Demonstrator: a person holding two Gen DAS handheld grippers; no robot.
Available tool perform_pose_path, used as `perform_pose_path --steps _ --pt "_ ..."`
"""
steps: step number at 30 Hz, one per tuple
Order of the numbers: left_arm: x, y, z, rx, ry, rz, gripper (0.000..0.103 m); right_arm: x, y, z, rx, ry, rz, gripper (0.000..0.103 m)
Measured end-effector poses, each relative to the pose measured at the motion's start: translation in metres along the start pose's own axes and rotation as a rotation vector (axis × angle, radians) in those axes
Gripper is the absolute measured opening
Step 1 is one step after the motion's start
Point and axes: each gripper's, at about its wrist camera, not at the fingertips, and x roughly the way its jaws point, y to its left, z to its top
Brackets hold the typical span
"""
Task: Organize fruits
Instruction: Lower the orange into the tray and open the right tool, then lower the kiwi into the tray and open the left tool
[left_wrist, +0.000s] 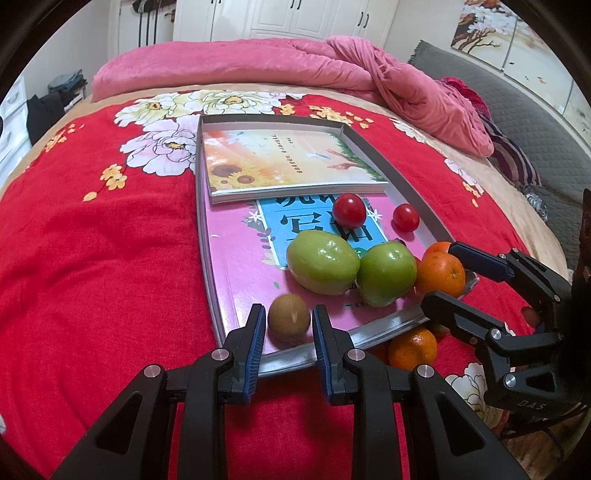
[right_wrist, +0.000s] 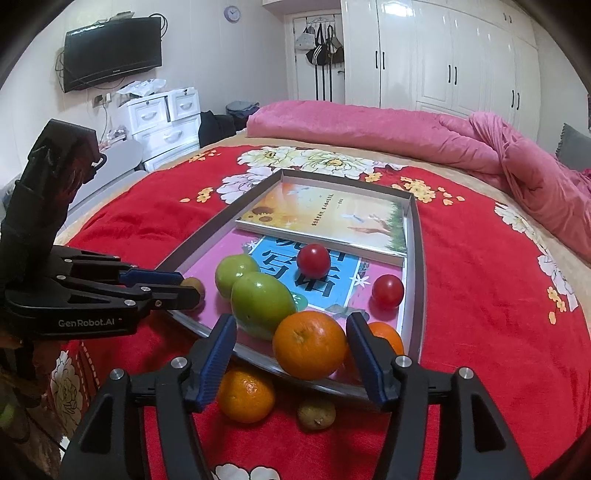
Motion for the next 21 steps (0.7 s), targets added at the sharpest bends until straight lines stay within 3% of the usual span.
perform_pose_path --steps 17,21 --pt "-0.002 0.0 0.0 -0.005 0.0 -0.005 0.028 -0.014 -0.008 0.004 0.029 -0.037 -0.037 0.072" --pt "-0.007 -0.002 0.0 -0.004 -0.012 -0.013 0.034 -0.017 -0.01 0.005 0.032 -0.047 -0.046 0.074"
